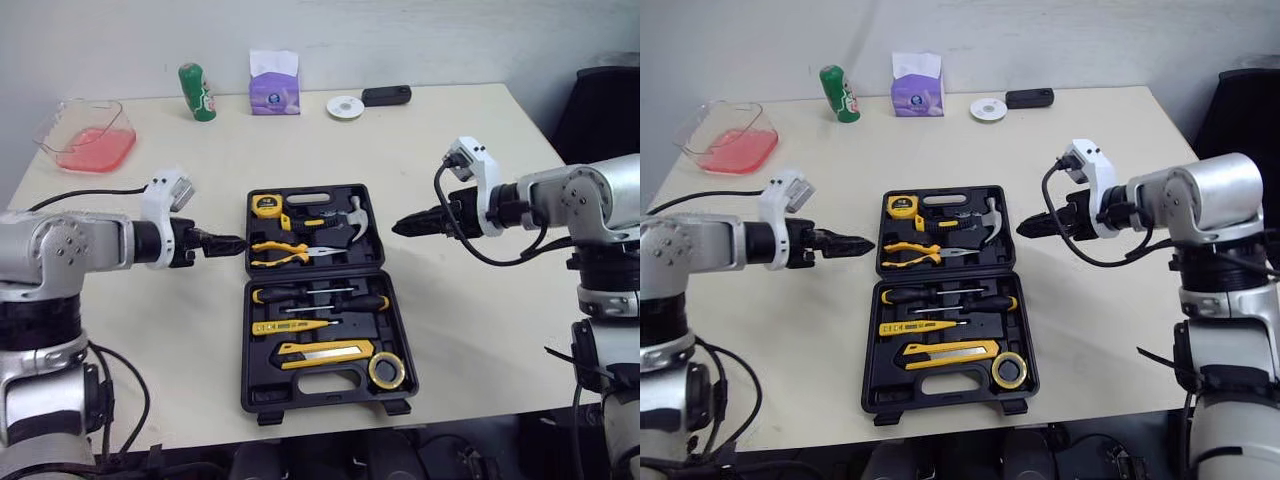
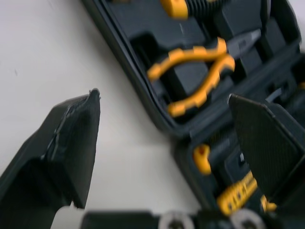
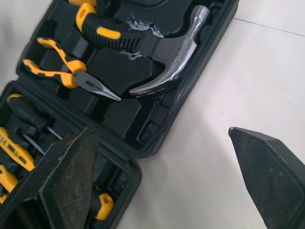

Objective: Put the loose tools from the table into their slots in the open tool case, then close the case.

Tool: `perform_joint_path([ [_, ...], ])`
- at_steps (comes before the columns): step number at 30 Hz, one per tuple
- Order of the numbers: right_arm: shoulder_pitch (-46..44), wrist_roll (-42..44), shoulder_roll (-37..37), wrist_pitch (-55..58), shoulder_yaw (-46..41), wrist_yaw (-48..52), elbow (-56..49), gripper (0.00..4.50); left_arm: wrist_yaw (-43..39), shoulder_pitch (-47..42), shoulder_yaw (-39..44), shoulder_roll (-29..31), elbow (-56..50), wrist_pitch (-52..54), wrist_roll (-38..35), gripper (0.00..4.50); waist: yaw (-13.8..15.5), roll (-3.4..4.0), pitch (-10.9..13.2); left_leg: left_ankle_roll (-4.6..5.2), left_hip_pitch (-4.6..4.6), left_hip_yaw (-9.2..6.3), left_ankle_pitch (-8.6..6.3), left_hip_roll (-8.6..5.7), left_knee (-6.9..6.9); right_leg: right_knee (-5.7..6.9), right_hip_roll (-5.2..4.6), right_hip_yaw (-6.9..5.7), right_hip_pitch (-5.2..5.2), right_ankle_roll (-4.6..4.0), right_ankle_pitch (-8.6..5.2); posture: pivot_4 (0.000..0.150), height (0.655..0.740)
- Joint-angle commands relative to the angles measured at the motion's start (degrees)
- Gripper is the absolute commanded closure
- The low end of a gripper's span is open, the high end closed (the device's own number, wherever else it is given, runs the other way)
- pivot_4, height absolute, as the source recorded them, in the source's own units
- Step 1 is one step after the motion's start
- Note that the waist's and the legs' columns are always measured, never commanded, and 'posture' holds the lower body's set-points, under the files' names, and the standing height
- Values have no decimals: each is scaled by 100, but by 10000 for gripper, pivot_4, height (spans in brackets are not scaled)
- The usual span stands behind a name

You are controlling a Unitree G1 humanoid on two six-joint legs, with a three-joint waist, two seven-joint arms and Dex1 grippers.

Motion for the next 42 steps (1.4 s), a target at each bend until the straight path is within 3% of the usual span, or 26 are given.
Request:
perform_joint_path([
  [1,-222,-72,121,-4,47,-147,82,0,4,33,-532,129,-100,-289,299,139,-1,0,0,-1,-8,7,0,0,-2,4,1,-1,-12,0,0,1500,7400],
  [9,-220,-252,277,46,319,-463,92,0,285,-163,-334,-311,476,-289,611,139,9,-1,1,1,-137,20,2,1,89,80,31,-3,-149,2,2,1500,7400],
  [23,-284,-471,664,-53,296,-845,528,0,621,-252,-273,-832,716,-445,1035,139,9,-1,0,8,-138,19,5,4,101,93,29,4,-149,6,5,1500,7400],
  [42,-557,-859,1221,-315,219,-1343,1344,0,748,-415,-306,-1020,1149,-852,1286,139,9,-1,0,8,-136,16,14,2,104,105,28,5,-148,6,7,1500,7400],
])
